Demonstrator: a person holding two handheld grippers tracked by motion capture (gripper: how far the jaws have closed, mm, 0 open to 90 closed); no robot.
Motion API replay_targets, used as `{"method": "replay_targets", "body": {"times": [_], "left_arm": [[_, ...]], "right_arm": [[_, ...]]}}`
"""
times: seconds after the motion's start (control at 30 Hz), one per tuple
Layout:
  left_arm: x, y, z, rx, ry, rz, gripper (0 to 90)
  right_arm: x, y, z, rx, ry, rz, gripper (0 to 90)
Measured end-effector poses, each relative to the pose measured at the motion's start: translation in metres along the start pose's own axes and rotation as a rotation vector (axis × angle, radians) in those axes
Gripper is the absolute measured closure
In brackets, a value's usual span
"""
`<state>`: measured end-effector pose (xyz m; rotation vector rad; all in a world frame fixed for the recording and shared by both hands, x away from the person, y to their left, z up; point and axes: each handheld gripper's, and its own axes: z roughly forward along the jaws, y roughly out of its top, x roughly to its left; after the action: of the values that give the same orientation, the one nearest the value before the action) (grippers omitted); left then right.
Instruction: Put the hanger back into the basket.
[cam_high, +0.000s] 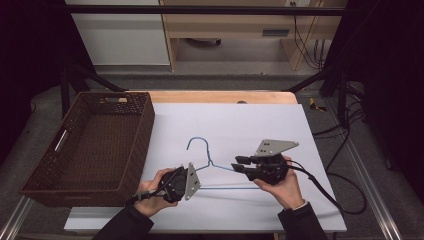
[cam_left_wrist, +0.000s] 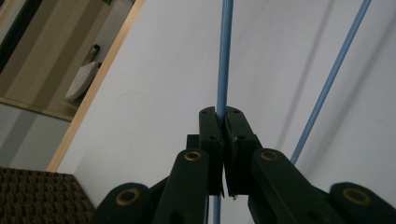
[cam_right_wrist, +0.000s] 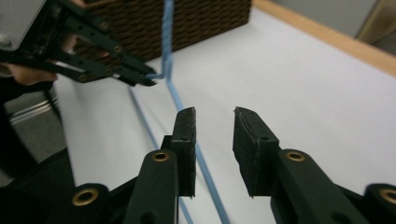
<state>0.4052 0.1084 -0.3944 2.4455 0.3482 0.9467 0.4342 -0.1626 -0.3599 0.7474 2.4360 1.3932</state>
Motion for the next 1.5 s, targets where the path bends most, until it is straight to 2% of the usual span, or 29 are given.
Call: {"method": "replay_targets", "body": {"times": [0.1,0.13,0.43,0.53,0.7,0.8,1.07,1.2,1.43,1.5], "left_arm": [[0.006,0.004,0.002,0.032,0.01,-0.04,87.0],[0.009,0.005,0.003,0.039,0.01,-0.052,87.0],[0.032,0.018,0.001,0.107,0.035,-0.149,87.0],[0.041,0.024,0.0,0.124,0.042,-0.177,87.0],[0.055,0.035,-0.004,0.135,0.07,-0.221,87.0],[0.065,0.042,-0.006,0.146,0.079,-0.242,87.0],[0.089,0.054,-0.018,0.153,0.088,-0.292,87.0],[0.103,0.053,-0.031,0.122,0.094,-0.332,87.0],[0.133,0.041,-0.053,0.105,0.086,-0.41,87.0],[0.141,0.036,-0.059,0.103,0.095,-0.434,87.0]], "right_arm": [[-0.009,-0.003,-0.012,-0.063,-0.049,0.035,62.2],[-0.013,-0.006,-0.016,-0.092,-0.066,0.044,57.0],[-0.026,-0.026,-0.034,-0.165,-0.16,0.098,27.5],[-0.027,-0.033,-0.041,-0.177,-0.208,0.111,18.0],[-0.029,-0.045,-0.052,-0.193,-0.254,0.133,12.4],[-0.03,-0.052,-0.055,-0.173,-0.281,0.145,10.7],[-0.034,-0.069,-0.05,-0.117,-0.295,0.18,8.4],[-0.034,-0.071,-0.047,-0.106,-0.298,0.182,8.1],[-0.035,-0.074,-0.042,-0.092,-0.289,0.19,7.8],[-0.035,-0.075,-0.041,-0.087,-0.292,0.192,7.8]]}}
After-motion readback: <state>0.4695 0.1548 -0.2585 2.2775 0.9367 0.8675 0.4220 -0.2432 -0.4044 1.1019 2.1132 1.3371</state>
